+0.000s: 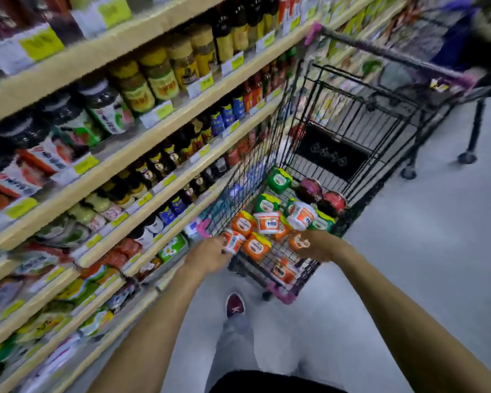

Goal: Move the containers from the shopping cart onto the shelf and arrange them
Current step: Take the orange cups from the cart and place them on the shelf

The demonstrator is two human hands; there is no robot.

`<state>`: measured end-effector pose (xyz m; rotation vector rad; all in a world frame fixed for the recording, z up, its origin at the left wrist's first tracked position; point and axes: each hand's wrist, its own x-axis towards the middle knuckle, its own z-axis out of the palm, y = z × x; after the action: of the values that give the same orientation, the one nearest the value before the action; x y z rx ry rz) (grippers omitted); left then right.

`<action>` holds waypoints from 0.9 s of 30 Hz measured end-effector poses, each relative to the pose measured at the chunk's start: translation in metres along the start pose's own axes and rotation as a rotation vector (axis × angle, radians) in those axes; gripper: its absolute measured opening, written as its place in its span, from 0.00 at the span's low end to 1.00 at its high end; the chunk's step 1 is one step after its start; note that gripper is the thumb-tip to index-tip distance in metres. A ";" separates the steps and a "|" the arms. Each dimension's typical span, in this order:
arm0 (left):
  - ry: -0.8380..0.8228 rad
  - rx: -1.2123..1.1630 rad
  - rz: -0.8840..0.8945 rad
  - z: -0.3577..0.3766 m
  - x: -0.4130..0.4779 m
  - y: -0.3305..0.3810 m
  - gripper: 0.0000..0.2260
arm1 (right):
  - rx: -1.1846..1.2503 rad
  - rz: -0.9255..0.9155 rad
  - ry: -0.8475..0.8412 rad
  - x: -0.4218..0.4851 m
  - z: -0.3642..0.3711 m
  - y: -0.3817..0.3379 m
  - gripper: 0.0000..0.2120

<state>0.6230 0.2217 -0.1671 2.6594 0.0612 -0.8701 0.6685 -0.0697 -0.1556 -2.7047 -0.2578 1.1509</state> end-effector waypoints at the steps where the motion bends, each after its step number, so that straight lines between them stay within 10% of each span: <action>1: -0.020 0.015 0.021 -0.006 0.017 -0.002 0.16 | 0.025 0.043 0.014 0.006 -0.004 0.000 0.20; 21: -0.161 -0.588 -0.247 0.069 0.223 0.044 0.09 | 0.915 0.574 0.202 0.188 0.034 0.064 0.16; 27: -0.098 -0.711 -0.270 0.119 0.264 0.048 0.28 | 1.079 0.636 0.207 0.235 0.047 0.089 0.22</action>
<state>0.7768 0.1199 -0.3954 1.9629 0.5983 -0.8521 0.8027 -0.0957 -0.3715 -1.8722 1.0131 0.7402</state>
